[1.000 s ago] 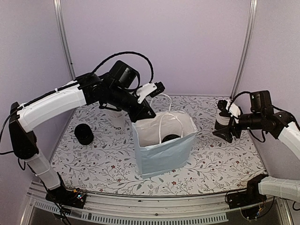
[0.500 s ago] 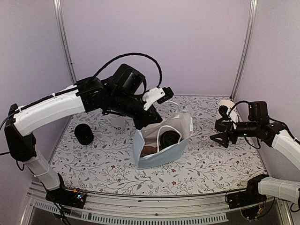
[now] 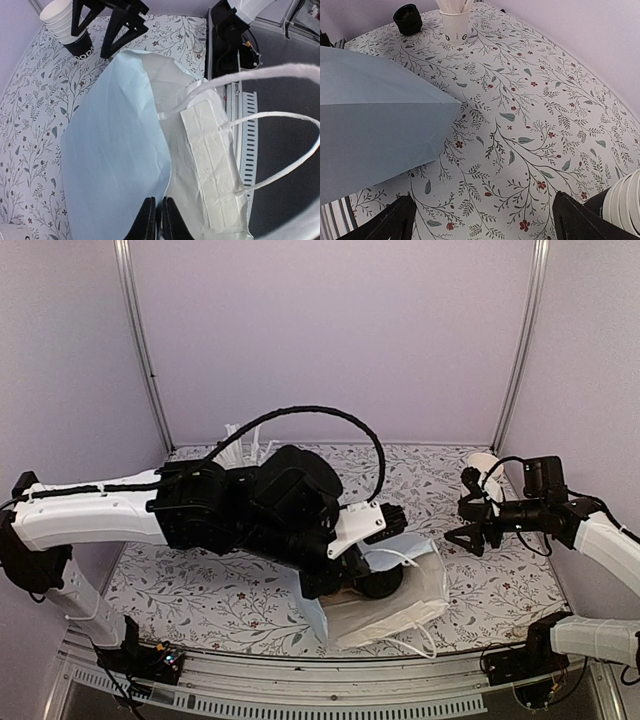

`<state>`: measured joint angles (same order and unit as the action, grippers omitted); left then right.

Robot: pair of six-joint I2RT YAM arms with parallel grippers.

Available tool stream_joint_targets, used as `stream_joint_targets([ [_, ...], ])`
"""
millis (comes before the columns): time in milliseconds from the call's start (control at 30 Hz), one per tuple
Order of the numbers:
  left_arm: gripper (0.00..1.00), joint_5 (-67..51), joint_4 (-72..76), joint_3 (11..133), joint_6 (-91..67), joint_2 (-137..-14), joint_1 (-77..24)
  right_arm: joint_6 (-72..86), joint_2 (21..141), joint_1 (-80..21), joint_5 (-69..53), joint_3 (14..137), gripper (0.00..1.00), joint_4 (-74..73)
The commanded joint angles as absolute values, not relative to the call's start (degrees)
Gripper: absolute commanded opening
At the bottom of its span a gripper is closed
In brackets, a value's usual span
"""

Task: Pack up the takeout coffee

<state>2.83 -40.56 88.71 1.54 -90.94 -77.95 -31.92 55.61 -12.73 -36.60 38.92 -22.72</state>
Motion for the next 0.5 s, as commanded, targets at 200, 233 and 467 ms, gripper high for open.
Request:
stream_joint_targets([
  [200, 0.09, 5.77, -38.53, 85.82, -2.15, -89.25, -80.97, -32.39, 56.69, -12.49, -37.88, 38.67, 0.99, -22.08],
  [233, 0.09, 5.68, -38.5, 86.02, -1.93, -89.36, -80.96, -32.43, 56.69, -12.54, -37.99, 38.67, 0.99, -22.14],
  [467, 0.08, 7.4, -37.94, 86.57, -0.48, -89.99, -80.95, -33.94, 55.96, -12.53, -39.0, 40.73, 0.97, -24.9],
])
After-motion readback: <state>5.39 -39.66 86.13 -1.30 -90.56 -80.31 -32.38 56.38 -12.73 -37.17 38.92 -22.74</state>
